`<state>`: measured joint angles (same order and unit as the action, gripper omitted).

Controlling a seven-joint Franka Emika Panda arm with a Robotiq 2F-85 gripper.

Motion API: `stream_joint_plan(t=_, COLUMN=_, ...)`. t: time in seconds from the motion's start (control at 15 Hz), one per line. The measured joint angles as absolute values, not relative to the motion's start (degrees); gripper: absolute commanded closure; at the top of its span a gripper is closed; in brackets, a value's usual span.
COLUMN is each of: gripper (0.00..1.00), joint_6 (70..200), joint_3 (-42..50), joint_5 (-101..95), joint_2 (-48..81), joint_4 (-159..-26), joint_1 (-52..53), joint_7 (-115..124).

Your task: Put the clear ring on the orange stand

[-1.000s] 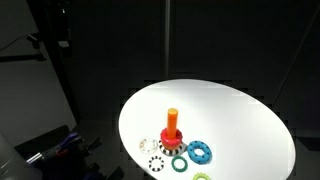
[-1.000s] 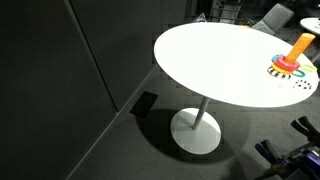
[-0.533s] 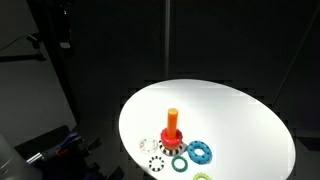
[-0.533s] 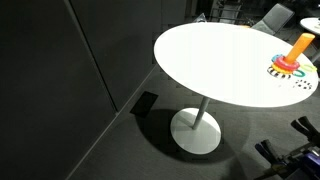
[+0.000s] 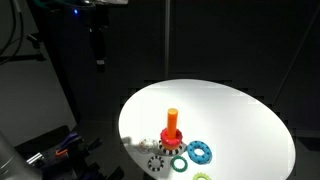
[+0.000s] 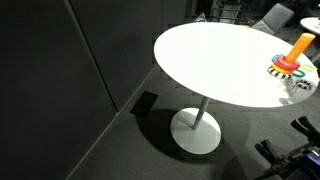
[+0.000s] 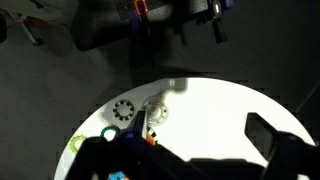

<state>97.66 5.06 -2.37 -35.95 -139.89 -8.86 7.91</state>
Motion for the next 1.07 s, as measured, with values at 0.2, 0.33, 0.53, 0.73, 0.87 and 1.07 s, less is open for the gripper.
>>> stream_joint_plan(t=0.2, gripper=0.00, joint_6=101.8, joint_3=5.3, joint_5=-2.3, joint_2=-29.5, joint_4=-138.9, joint_1=-8.9, joint_7=8.1)
stream_joint_plan(t=0.33, gripper=0.00, joint_6=104.3, joint_3=5.3, joint_5=-2.3, joint_2=-25.9, joint_4=-138.6, joint_1=-8.9, joint_7=8.1)
stream_joint_plan(t=0.53, gripper=0.00, joint_6=107.9, joint_3=5.1, joint_5=-2.4, joint_2=-21.7, joint_4=-138.6, joint_1=-8.9, joint_7=8.1)
stream_joint_plan(t=0.73, gripper=0.00, joint_6=111.4, joint_3=4.7, joint_5=-3.1, joint_2=-18.3, joint_4=-138.7, joint_1=-8.9, joint_7=8.0)
stream_joint_plan(t=0.87, gripper=0.00, joint_6=114.0, joint_3=4.5, joint_5=-4.4, joint_2=-16.4, joint_4=-139.1, joint_1=-8.8, joint_7=8.0)
stream_joint_plan(t=1.07, gripper=0.00, joint_6=118.9, joint_3=4.2, joint_5=-6.9, joint_2=-13.9, joint_4=-140.6, joint_1=-8.8, joint_7=8.1)
